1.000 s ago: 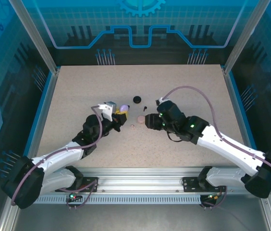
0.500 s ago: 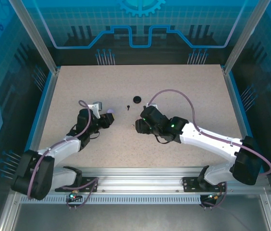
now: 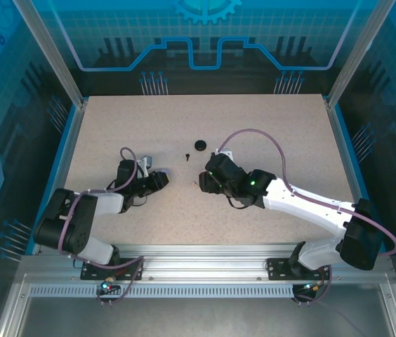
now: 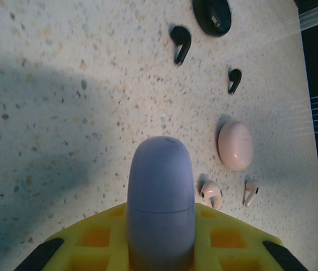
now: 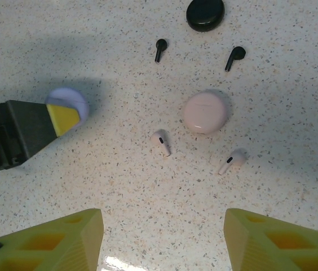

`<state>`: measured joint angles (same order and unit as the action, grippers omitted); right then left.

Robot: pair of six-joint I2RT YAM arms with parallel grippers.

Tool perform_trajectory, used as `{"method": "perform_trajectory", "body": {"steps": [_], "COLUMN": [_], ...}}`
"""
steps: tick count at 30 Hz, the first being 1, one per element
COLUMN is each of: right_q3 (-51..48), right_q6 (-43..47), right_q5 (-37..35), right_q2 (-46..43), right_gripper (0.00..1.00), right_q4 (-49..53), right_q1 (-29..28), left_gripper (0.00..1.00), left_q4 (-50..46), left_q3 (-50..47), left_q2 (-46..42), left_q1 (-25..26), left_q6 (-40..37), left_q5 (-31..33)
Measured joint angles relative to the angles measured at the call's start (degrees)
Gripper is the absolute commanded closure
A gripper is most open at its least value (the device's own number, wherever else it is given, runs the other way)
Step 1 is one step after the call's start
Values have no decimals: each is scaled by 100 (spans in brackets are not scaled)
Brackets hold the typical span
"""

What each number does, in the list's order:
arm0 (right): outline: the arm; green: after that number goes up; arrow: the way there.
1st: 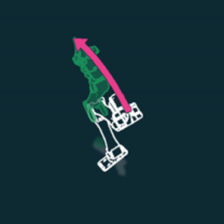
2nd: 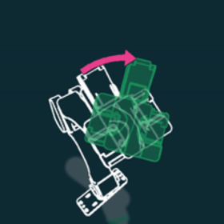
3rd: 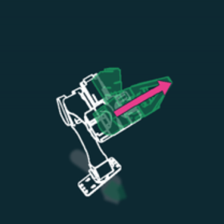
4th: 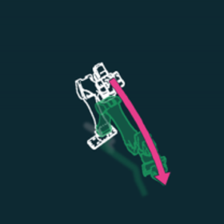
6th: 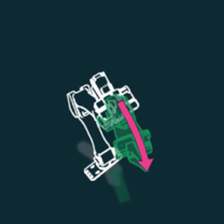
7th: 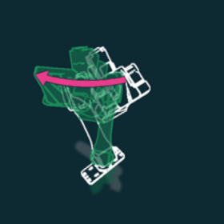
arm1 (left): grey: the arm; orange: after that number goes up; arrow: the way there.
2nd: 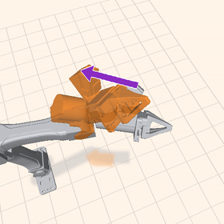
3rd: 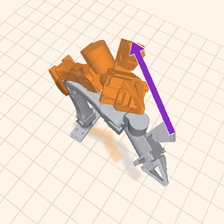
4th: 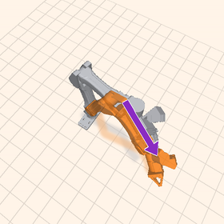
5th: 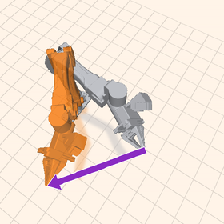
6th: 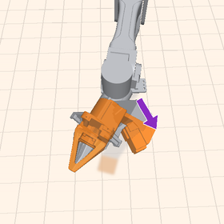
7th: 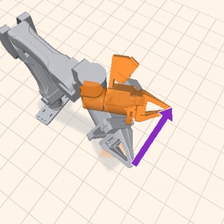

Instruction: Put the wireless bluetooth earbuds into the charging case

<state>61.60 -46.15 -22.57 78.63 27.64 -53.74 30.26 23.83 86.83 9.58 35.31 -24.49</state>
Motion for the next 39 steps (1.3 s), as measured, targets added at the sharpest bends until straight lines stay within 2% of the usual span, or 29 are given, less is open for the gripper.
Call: {"method": "perform_trajectory", "body": {"steps": [6,10,13,23,28,39], "right_q3": [2,20,61,76,90,310], "right_q6": [0,2,4,4,7,125], "right_q5": [-35,-66,-68,-103,-103,-103], "right_q2": [4,15,28,28,26,66], "right_gripper": [40,40,40,39,38,31], "right_q4": [42,81,96,105,138,293], "right_q1": [0,0,0,0,0,35], "left_gripper": [100,93,84,67,61,58], "left_q4": [321,457,503,431,50,-1161], "left_q3": [0,2,2,4,48,184], "left_q2": [490,673,699,629,415,-522], "left_q1": [-2,-17,-22,-48,-164,-457], "left_q6": [129,221,229,210,131,-37], "left_q5": [-199,-240,-240,-236,-114,306]}}
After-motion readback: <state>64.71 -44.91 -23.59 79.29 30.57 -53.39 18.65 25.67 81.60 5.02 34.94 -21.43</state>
